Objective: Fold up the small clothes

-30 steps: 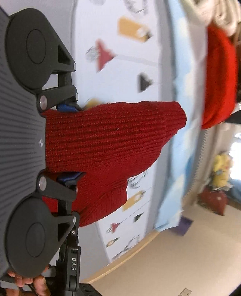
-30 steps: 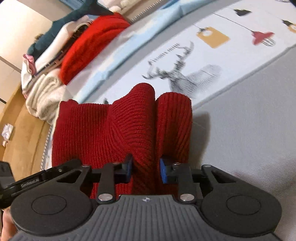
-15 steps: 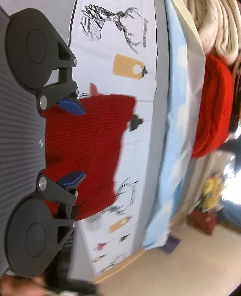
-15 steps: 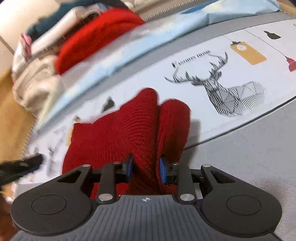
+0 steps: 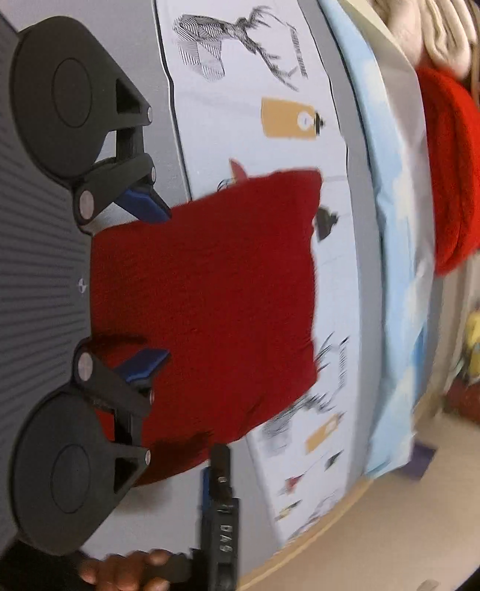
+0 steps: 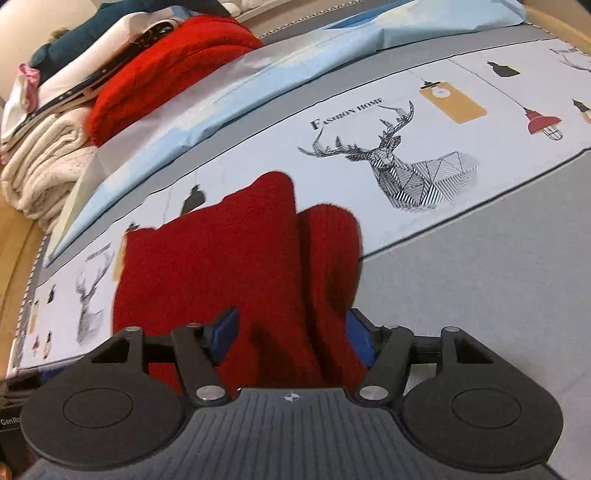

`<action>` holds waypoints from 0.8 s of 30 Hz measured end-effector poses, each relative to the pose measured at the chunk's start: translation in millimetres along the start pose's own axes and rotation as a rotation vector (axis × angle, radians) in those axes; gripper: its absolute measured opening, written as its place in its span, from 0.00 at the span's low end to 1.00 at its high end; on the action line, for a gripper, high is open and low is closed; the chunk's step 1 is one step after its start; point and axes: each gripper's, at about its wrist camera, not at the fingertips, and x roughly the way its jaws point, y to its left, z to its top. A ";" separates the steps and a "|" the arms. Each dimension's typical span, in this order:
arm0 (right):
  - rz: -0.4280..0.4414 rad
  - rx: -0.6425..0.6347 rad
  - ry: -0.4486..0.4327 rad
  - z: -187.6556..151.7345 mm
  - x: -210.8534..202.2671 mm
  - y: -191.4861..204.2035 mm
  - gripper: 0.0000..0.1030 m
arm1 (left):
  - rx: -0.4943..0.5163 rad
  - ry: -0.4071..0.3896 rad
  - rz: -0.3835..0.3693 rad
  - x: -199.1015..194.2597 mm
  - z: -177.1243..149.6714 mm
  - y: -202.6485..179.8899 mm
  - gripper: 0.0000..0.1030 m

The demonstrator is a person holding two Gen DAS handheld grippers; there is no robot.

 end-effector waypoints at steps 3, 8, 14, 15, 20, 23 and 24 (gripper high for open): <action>0.024 -0.071 0.024 -11.0 -7.4 6.0 0.64 | 0.053 0.133 0.089 27.7 -15.8 -5.5 0.78; -0.159 -0.156 0.189 -28.7 17.7 -5.6 0.66 | 0.171 0.087 0.228 19.7 -31.0 -30.5 0.82; -0.160 -0.283 -0.001 -29.4 -38.1 11.6 0.66 | 0.218 -0.167 0.377 -46.1 -34.5 -59.3 0.92; -0.158 -0.296 -0.044 -30.6 -52.4 14.7 0.68 | 0.184 -0.206 0.396 -61.4 -34.7 -60.4 0.95; -0.112 -0.278 -0.273 -39.4 -121.7 17.3 0.88 | 0.054 -0.404 0.403 -139.8 -54.0 -75.1 1.00; -0.103 -0.292 -0.382 -55.8 -157.0 16.3 0.99 | 0.054 -0.470 0.395 -171.2 -81.8 -93.7 1.00; -0.101 -0.297 -0.411 -64.5 -166.4 15.8 0.99 | 0.053 -0.482 0.395 -178.2 -95.1 -99.1 1.00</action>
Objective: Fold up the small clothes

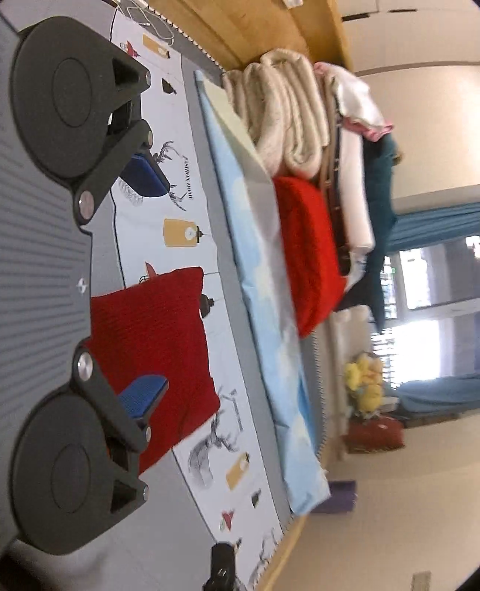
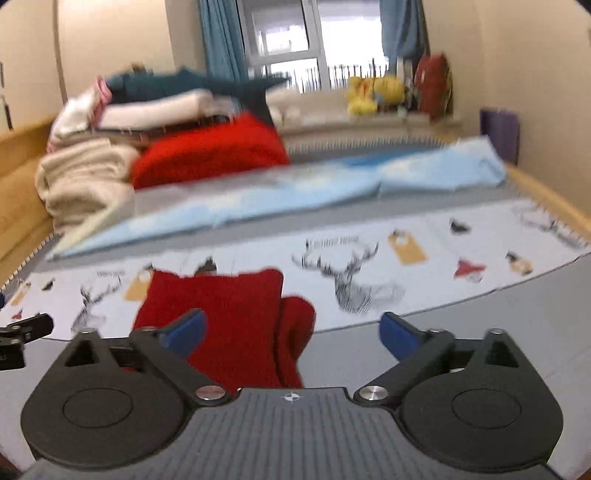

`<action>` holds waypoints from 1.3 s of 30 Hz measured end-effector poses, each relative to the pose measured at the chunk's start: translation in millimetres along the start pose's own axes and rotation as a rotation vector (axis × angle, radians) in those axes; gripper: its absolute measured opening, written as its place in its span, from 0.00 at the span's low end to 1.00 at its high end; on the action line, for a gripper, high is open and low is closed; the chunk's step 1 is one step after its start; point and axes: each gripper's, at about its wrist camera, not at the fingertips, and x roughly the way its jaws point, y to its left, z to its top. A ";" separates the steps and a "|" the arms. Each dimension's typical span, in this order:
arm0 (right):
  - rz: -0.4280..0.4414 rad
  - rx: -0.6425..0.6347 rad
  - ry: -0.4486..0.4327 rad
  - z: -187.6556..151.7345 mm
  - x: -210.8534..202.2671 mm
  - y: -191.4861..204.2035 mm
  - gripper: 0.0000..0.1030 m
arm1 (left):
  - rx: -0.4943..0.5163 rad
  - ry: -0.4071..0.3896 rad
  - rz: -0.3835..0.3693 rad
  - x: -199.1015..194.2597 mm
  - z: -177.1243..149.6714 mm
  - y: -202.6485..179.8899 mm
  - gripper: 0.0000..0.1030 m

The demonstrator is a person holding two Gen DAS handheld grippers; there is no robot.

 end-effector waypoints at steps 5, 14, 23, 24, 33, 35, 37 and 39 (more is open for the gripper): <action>-0.012 -0.015 -0.062 -37.7 -42.9 3.1 0.99 | -0.101 0.116 -0.001 -38.1 -40.5 -14.9 1.00; -0.002 -0.087 0.050 -72.8 -42.2 30.9 0.99 | -0.126 0.226 -0.021 -18.2 -77.2 -26.6 1.00; -0.003 -0.130 0.099 -79.5 -26.7 46.1 0.99 | -0.229 0.310 -0.046 9.4 -76.7 -14.4 1.00; -0.006 -0.129 0.106 -80.3 -24.6 47.0 0.99 | -0.230 0.313 -0.049 10.1 -77.3 -15.2 1.00; -0.013 -0.137 0.129 -83.2 -16.0 53.8 0.99 | -0.229 0.327 -0.054 18.2 -79.5 -21.7 1.00; -0.010 -0.139 0.133 -83.4 -15.3 54.8 0.99 | -0.239 0.338 -0.062 20.3 -80.2 -22.4 1.00; -0.006 -0.142 0.135 -83.7 -15.2 56.3 0.99 | -0.245 0.346 -0.065 21.7 -80.7 -23.5 1.00; -0.001 -0.145 0.139 -84.1 -14.8 58.0 0.99 | -0.247 0.348 -0.066 22.3 -80.9 -24.6 1.00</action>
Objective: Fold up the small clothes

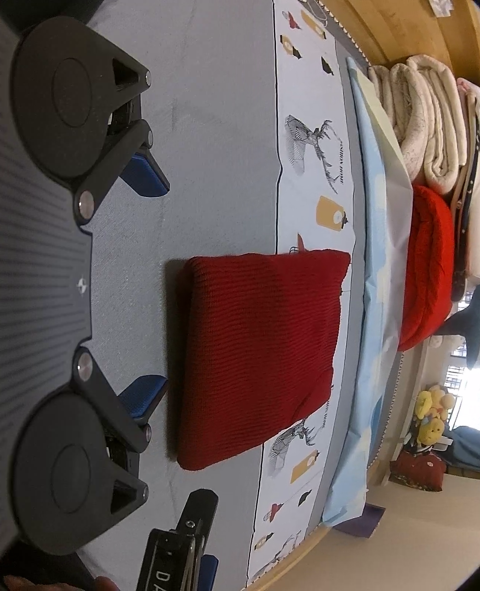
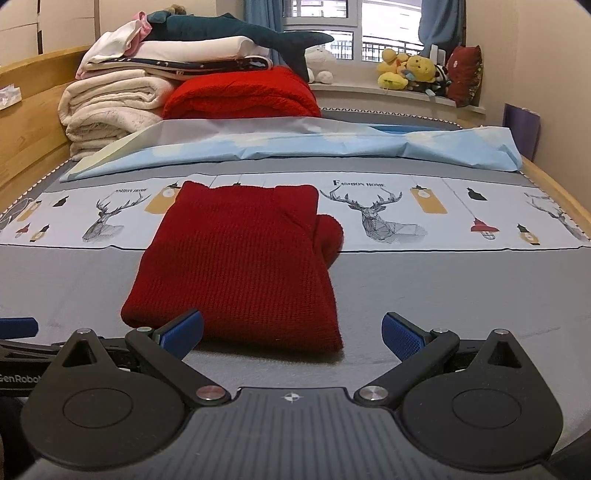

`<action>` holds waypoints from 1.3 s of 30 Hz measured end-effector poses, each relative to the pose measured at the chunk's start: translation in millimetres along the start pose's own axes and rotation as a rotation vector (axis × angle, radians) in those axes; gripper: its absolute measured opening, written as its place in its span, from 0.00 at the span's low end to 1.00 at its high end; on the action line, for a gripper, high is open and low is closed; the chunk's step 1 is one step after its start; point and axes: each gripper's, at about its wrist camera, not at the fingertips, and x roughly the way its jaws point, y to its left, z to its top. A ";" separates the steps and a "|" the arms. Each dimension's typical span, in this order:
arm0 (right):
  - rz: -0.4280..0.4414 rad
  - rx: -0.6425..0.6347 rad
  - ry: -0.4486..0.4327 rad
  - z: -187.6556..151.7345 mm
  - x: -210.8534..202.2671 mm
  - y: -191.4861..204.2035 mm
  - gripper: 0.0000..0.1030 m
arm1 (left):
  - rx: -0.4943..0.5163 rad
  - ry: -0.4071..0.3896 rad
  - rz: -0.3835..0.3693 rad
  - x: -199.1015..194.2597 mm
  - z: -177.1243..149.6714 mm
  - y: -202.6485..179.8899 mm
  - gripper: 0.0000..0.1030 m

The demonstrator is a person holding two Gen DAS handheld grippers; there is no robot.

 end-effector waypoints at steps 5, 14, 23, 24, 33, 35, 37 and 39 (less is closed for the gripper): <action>0.006 -0.011 -0.001 1.3 0.7 4.5 0.99 | 0.002 -0.007 0.000 0.0 -0.1 -0.8 1.00; 0.011 -0.046 -0.002 0.0 1.3 10.8 0.99 | -0.007 -0.007 0.001 0.7 -0.1 -0.9 1.00; 0.010 -0.049 -0.003 0.0 1.2 11.0 0.99 | -0.005 -0.012 0.002 0.5 -0.1 -2.1 1.00; 0.010 -0.050 -0.003 0.4 1.0 11.0 0.99 | -0.005 -0.013 0.001 0.6 -0.2 -1.7 1.00; 0.006 -0.055 -0.003 1.8 0.1 13.6 0.99 | -0.007 -0.015 0.002 0.1 -0.1 -1.3 1.00; 0.005 -0.057 -0.004 1.8 0.0 13.7 0.99 | -0.007 -0.017 0.002 -0.2 0.3 -0.8 1.00; 0.006 -0.059 -0.004 1.7 0.3 14.2 0.99 | -0.007 -0.018 0.002 -0.4 0.7 -0.4 1.00; 0.007 -0.062 -0.003 1.6 0.4 14.3 0.99 | -0.008 -0.018 0.002 -0.4 0.7 -0.3 1.00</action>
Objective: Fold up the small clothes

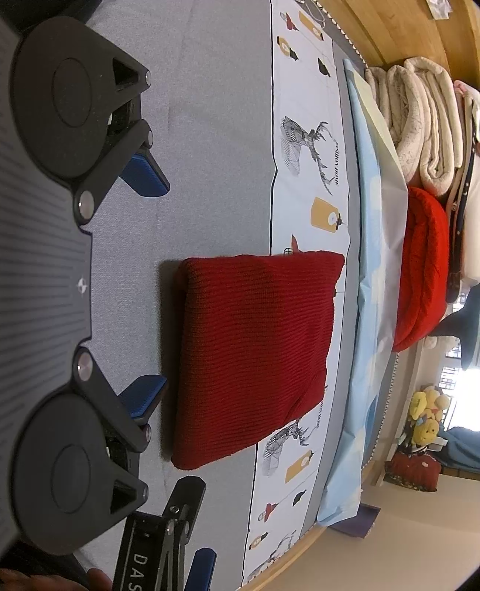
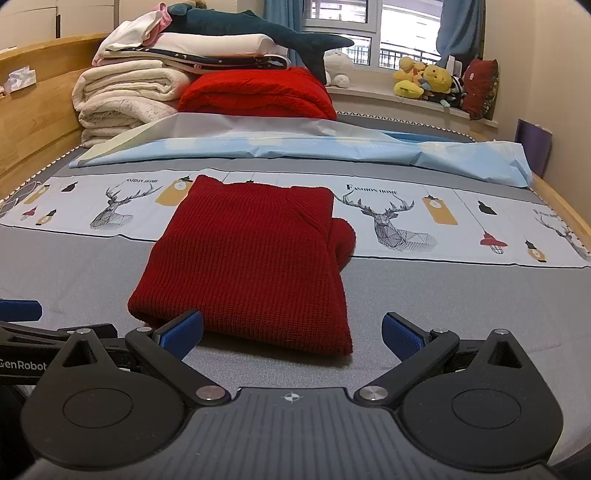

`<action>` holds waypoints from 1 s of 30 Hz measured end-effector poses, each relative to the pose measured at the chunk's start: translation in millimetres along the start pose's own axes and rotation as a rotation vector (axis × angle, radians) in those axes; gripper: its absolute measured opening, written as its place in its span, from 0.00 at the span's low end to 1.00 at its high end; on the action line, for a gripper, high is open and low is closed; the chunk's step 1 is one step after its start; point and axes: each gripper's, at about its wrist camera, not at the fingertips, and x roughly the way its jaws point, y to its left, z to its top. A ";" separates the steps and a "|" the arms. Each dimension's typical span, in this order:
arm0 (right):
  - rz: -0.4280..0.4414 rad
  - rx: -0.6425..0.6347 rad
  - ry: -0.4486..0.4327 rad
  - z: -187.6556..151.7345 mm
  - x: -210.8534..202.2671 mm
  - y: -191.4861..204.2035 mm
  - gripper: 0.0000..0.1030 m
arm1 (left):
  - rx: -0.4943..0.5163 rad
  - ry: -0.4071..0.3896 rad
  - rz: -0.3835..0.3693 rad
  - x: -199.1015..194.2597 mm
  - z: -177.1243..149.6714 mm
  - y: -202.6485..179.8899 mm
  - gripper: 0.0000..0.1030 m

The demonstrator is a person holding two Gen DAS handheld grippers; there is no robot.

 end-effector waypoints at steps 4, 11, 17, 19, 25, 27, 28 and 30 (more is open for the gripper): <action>0.000 0.000 0.001 -0.3 0.2 0.1 0.99 | -0.003 0.003 -0.001 0.6 0.9 0.5 1.00; 0.000 -0.002 0.000 -0.7 0.5 0.3 0.99 | -0.004 0.003 -0.001 0.8 0.9 0.7 1.00; 0.000 -0.002 0.000 -0.7 0.5 0.3 0.99 | 0.000 0.004 -0.005 1.0 -0.2 0.4 1.00; -0.001 -0.002 0.000 -0.7 0.5 0.3 0.99 | 0.000 0.004 -0.005 1.1 -0.5 0.4 1.00; 0.000 -0.003 0.000 -0.5 0.5 0.4 0.99 | 0.000 0.005 -0.006 1.3 -0.7 0.1 1.00; -0.001 -0.003 -0.001 -0.6 0.5 0.5 0.99 | 0.000 0.005 -0.005 1.4 -0.8 -0.1 1.00; -0.002 -0.003 0.000 -0.6 0.5 0.5 0.99 | 0.000 0.005 -0.005 1.4 -0.8 -0.1 1.00; -0.001 -0.002 0.000 -1.3 1.0 -0.4 0.99 | -0.001 0.006 -0.005 1.5 -1.2 -0.2 1.00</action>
